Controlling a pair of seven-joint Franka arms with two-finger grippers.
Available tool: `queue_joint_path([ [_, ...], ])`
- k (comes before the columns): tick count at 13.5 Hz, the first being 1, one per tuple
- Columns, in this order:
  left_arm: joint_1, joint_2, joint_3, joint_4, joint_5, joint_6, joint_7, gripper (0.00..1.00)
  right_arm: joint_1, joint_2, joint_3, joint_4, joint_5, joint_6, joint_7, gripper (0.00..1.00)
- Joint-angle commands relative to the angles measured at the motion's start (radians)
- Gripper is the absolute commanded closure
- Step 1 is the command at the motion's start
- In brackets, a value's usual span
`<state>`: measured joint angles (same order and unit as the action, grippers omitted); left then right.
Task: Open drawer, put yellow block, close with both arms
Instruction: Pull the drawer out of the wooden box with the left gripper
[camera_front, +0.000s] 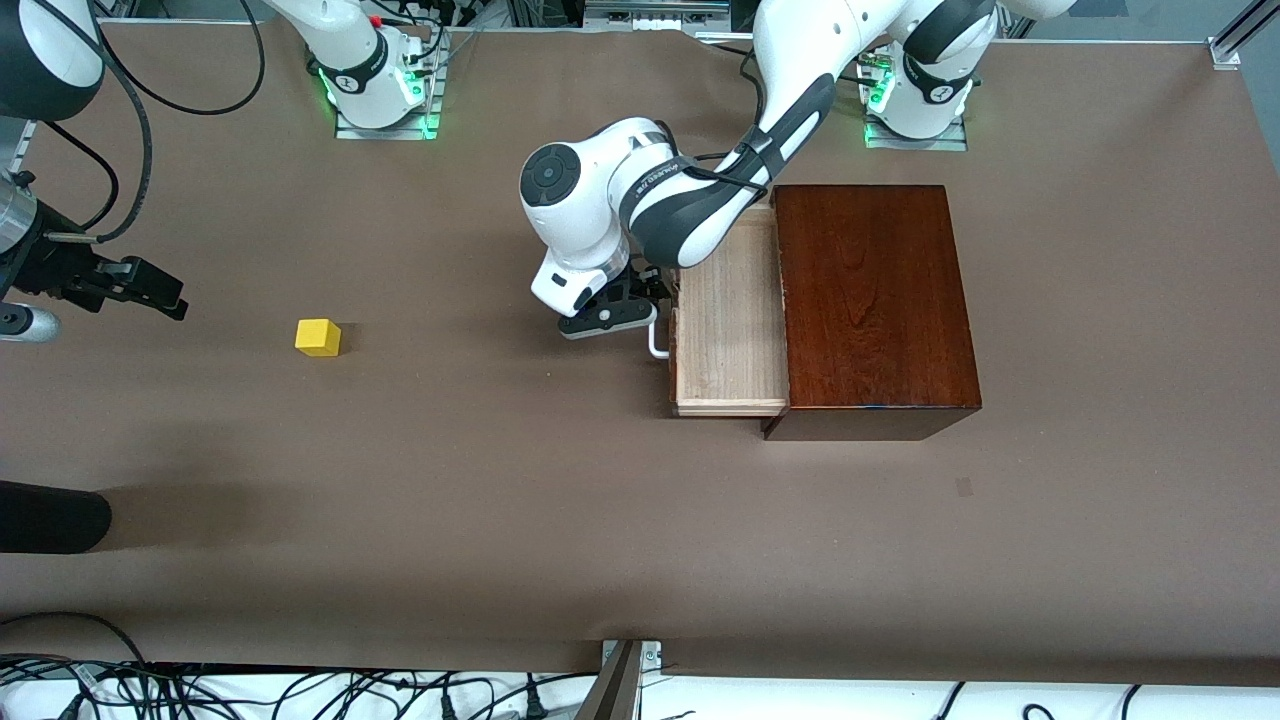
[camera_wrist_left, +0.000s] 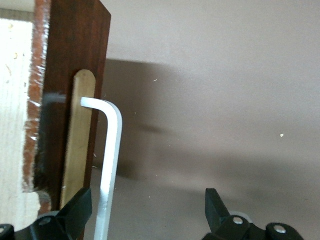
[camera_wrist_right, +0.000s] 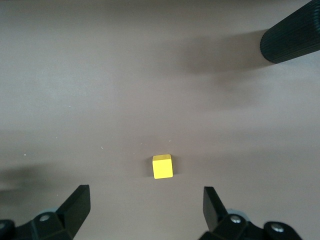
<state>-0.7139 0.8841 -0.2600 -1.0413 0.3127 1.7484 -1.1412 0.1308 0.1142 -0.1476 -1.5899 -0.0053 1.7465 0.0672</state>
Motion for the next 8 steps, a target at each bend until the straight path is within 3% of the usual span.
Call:
queue_joint_path([
  [1, -0.003, -0.022, 0.004, 0.029, -0.007, -0.078, 0.011, 0.0, 0.001, 0.001, 0.0, 0.007, -0.008, -0.01, 0.003, 0.0],
  [6, 0.013, -0.144, -0.008, 0.029, -0.038, -0.145, 0.011, 0.0, 0.001, 0.001, 0.002, 0.007, -0.008, -0.01, 0.006, 0.0],
  [8, 0.074, -0.195, -0.008, 0.027, -0.085, -0.147, 0.024, 0.0, 0.001, 0.001, 0.002, 0.007, -0.01, -0.012, 0.006, 0.0],
])
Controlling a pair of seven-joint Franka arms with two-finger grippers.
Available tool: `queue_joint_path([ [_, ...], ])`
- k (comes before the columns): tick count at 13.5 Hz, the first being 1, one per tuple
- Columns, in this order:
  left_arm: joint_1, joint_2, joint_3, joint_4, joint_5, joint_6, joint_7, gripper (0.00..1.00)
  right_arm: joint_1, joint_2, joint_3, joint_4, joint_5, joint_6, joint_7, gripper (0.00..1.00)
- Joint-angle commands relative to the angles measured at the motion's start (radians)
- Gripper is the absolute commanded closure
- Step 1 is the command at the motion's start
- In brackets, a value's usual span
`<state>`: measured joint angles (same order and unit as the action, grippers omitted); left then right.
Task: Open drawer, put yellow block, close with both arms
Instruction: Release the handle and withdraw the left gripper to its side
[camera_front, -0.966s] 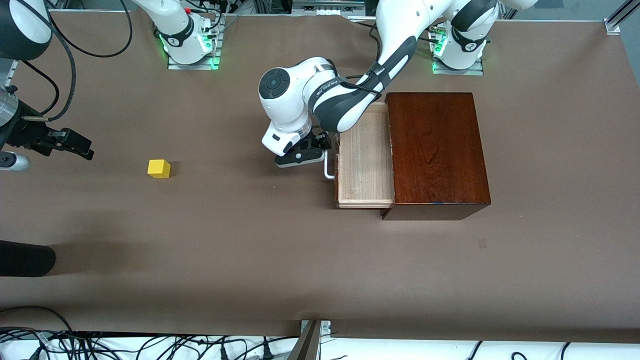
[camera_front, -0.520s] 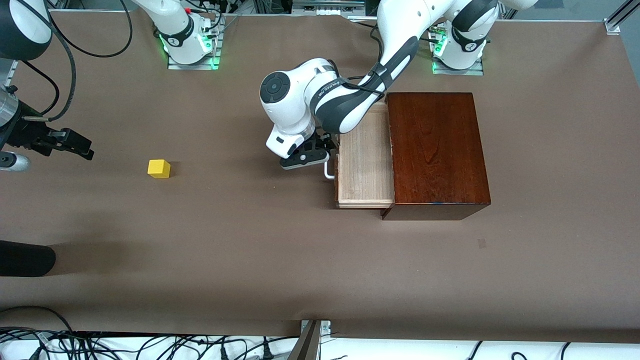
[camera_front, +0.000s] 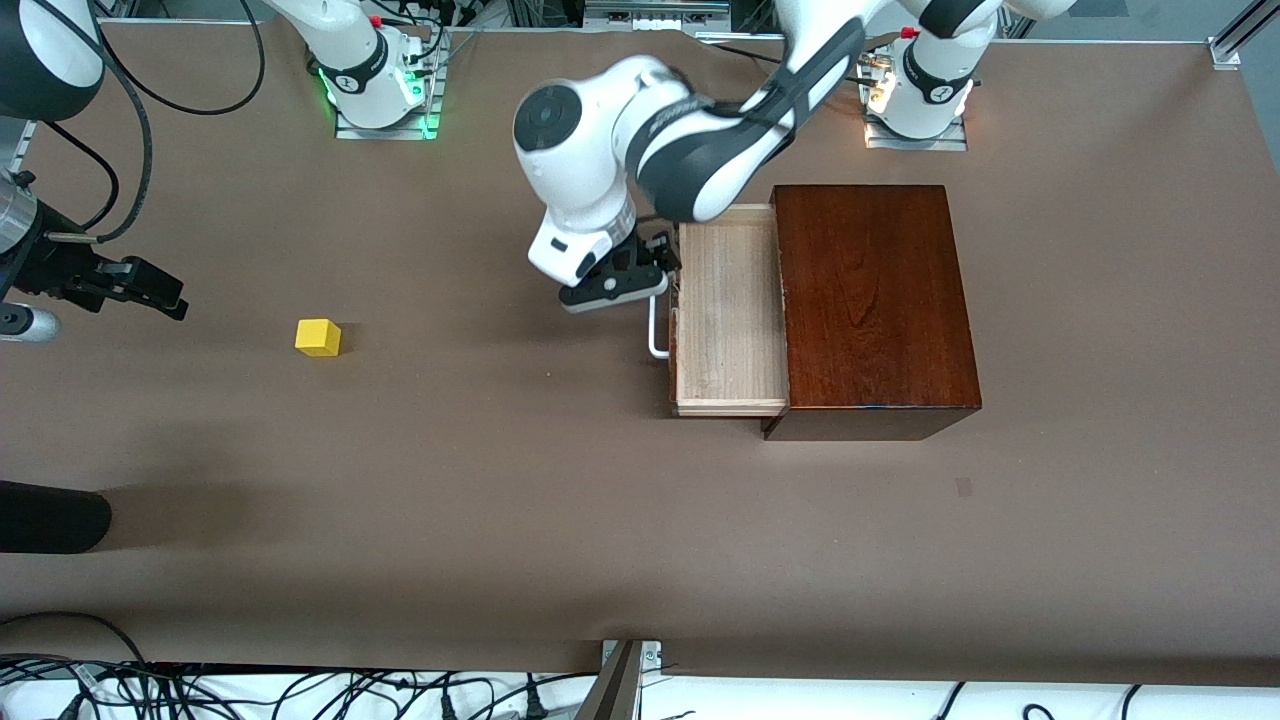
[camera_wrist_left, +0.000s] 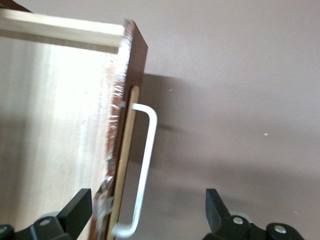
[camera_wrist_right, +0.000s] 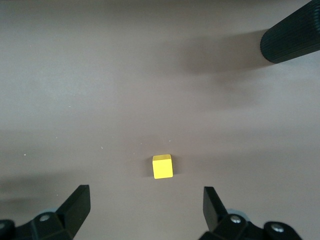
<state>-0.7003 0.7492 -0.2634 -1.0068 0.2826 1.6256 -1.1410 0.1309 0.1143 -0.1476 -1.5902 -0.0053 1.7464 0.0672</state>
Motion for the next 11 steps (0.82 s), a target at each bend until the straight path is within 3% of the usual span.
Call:
queue_joint_path([
  [1, 0.1, -0.082, -0.005, -0.007, -0.078, -0.024, 0.071, 0.0, 0.001, 0.001, 0.002, 0.007, -0.008, -0.011, 0.006, 0.0],
  [4, 0.261, -0.16, -0.002, -0.012, -0.226, -0.024, 0.136, 0.0, 0.001, 0.001, 0.002, 0.006, -0.008, -0.011, 0.006, 0.0],
  [7, 0.367, -0.241, -0.002, -0.035, -0.235, -0.076, 0.183, 0.0, 0.001, 0.001, 0.002, 0.006, -0.008, -0.01, 0.006, 0.0],
  [9, 0.438, -0.31, -0.003, -0.099, -0.237, -0.104, 0.309, 0.0, 0.001, 0.001, 0.002, 0.004, -0.008, -0.01, 0.008, 0.0],
  [11, 0.499, -0.414, -0.004, -0.221, -0.238, -0.101, 0.383, 0.0, 0.001, 0.001, 0.002, 0.003, -0.008, -0.01, 0.008, 0.0],
])
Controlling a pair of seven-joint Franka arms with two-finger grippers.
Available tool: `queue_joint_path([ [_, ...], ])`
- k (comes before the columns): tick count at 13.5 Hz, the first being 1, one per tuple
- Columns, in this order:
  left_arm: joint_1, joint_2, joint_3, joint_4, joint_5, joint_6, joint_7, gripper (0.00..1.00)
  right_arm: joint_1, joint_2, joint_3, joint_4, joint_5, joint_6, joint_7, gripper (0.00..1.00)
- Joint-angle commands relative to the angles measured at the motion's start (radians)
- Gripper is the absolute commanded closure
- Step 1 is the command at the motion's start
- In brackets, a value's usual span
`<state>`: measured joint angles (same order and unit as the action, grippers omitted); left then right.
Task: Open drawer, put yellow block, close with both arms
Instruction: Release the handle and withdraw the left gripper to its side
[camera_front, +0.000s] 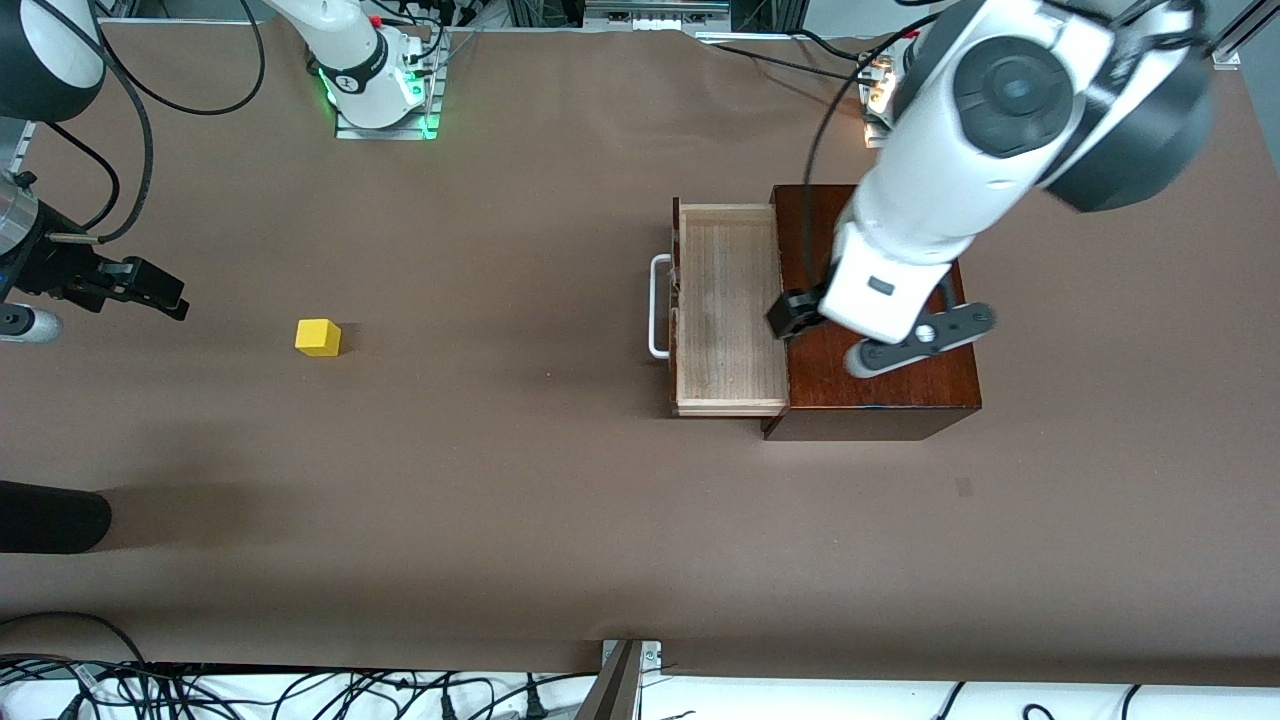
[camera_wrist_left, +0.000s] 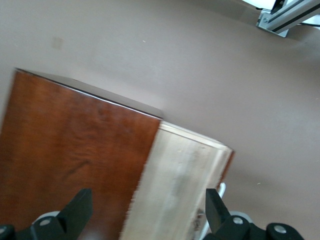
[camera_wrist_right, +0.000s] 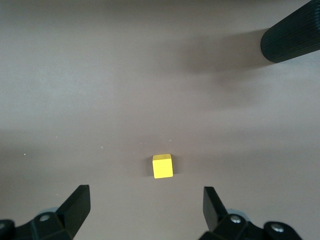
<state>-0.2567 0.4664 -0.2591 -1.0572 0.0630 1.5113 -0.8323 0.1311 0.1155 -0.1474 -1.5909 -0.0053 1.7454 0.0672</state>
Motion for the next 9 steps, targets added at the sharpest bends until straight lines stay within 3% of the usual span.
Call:
queue_joint_path([
  [1, 0.089, -0.167, -0.008, -0.211, -0.017, 0.016, 0.129, 0.0, 0.001, 0.001, 0.002, 0.003, -0.008, -0.009, 0.008, 0.0],
  [6, 0.255, -0.232, -0.008, -0.285, -0.032, 0.012, 0.386, 0.0, -0.007, 0.027, -0.001, -0.017, 0.004, 0.014, -0.007, 0.0],
  [9, 0.297, -0.255, -0.006, -0.306, -0.032, -0.005, 0.42, 0.0, -0.008, 0.02, -0.004, -0.13, 0.004, 0.115, -0.012, 0.0],
])
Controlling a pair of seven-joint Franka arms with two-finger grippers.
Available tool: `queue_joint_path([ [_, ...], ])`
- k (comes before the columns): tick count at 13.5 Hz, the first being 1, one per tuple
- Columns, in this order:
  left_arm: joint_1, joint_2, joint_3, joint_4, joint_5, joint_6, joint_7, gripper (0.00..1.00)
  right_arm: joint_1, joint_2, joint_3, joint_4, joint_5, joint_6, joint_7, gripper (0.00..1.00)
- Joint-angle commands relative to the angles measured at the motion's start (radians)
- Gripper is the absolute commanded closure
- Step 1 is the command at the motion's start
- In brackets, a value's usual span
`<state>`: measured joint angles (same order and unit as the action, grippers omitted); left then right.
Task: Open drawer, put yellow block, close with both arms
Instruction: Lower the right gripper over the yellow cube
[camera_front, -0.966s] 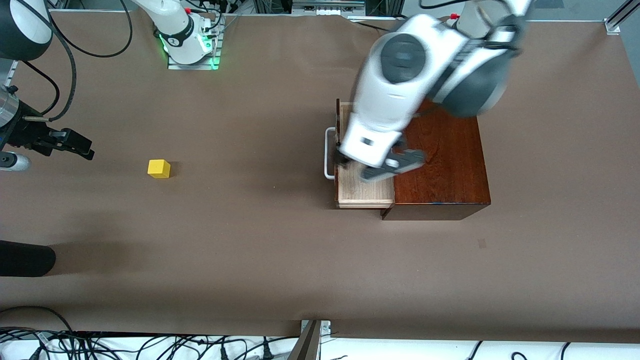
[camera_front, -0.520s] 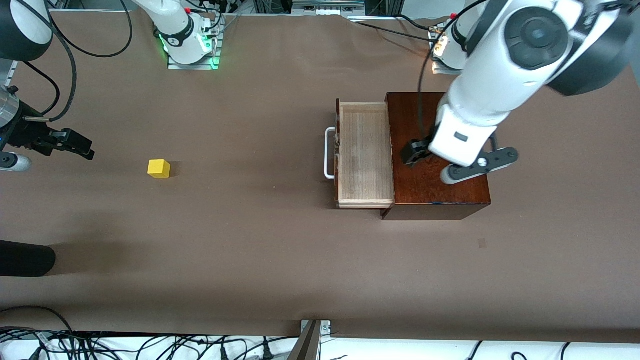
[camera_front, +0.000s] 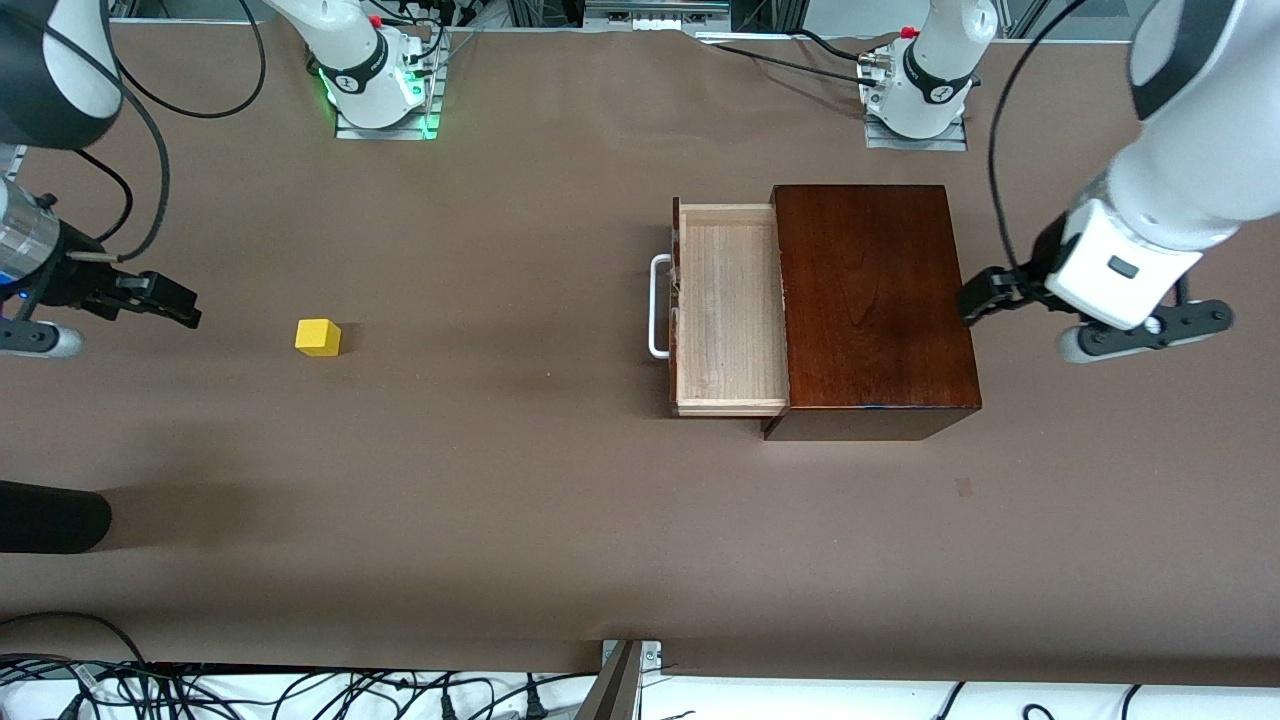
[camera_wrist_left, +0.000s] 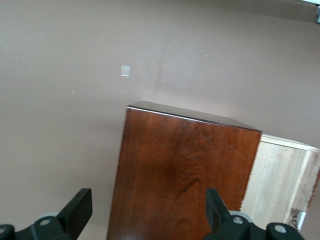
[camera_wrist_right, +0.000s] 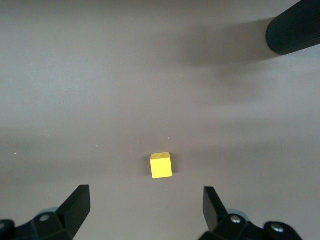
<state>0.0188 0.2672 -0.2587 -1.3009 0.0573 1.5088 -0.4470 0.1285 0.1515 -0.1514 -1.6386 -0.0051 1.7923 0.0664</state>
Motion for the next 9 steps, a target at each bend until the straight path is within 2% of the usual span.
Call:
queue_joint_path([
  [1, 0.033, -0.068, -0.007, -0.084, -0.027, -0.004, 0.039, 0.0, -0.006, -0.021, 0.0, -0.122, 0.004, 0.103, -0.011, 0.0],
  [4, 0.05, -0.091, -0.007, -0.104, -0.027, -0.016, 0.047, 0.0, -0.006, -0.024, 0.0, -0.232, 0.004, 0.197, -0.017, 0.0],
  [9, 0.058, -0.12, -0.008, -0.106, -0.028, -0.123, 0.048, 0.0, -0.006, -0.03, -0.019, -0.475, 0.005, 0.452, -0.152, 0.0],
])
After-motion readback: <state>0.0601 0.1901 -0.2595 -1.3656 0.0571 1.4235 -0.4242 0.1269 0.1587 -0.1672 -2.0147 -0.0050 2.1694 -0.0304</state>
